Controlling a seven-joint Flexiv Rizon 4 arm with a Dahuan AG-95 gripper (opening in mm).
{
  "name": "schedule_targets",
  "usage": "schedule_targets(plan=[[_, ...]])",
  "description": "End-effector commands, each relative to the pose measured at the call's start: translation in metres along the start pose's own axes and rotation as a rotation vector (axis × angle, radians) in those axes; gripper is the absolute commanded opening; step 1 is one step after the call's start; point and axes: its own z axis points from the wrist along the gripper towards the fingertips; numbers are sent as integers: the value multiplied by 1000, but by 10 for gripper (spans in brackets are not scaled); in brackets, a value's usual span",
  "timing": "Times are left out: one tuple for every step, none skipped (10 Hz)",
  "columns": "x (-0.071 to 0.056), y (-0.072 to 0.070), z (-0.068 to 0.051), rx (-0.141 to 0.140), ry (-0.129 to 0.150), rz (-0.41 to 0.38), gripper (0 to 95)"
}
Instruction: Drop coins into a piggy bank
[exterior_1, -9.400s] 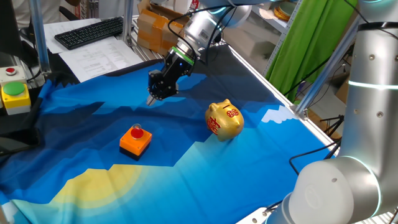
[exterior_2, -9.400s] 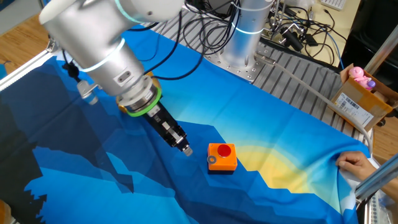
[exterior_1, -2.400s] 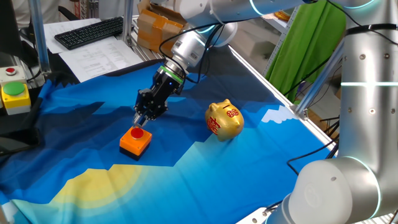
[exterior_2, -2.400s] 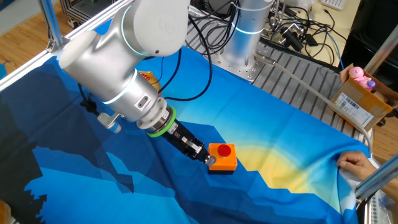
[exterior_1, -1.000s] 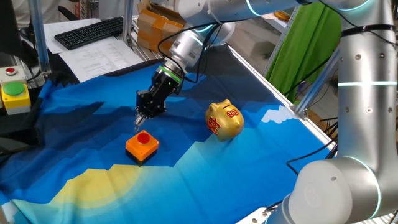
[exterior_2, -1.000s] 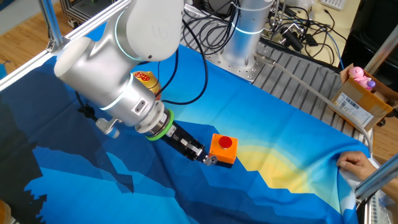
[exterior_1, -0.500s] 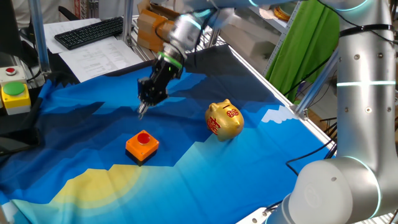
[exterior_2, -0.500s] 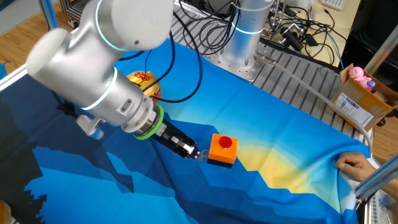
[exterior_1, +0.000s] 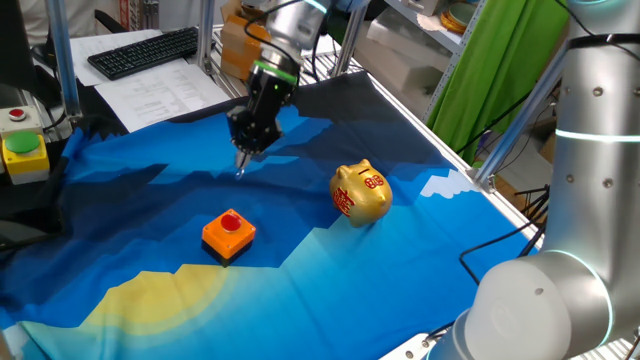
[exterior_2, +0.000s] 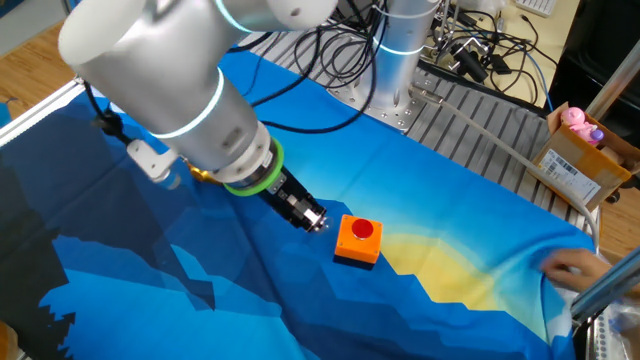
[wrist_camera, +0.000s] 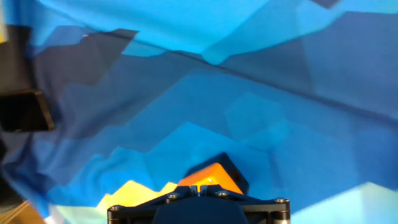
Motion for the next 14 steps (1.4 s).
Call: schedule_targets(plan=[[3, -13, -7, 76, -36, 71, 0], [4, -28, -11, 82, -43, 102, 0], [5, -34, -13, 83, -45, 122, 0], [8, -48, -17, 85, -53, 163, 0], [9, -52, -18, 88, -61, 208, 0], [10, -52, -19, 112, -76, 231, 0], [11, -52, -20, 134, -91, 266, 0], [14, -53, -21, 139, -102, 296, 0], [17, -56, -21, 155, -106, 302, 0], [19, -61, -20, 156, -105, 301, 0], [21, -68, -16, 152, -103, 296, 0], [23, -73, -16, 153, -102, 306, 0], [25, -75, -16, 155, -104, 330, 0], [27, -76, -16, 153, -108, 365, 0]])
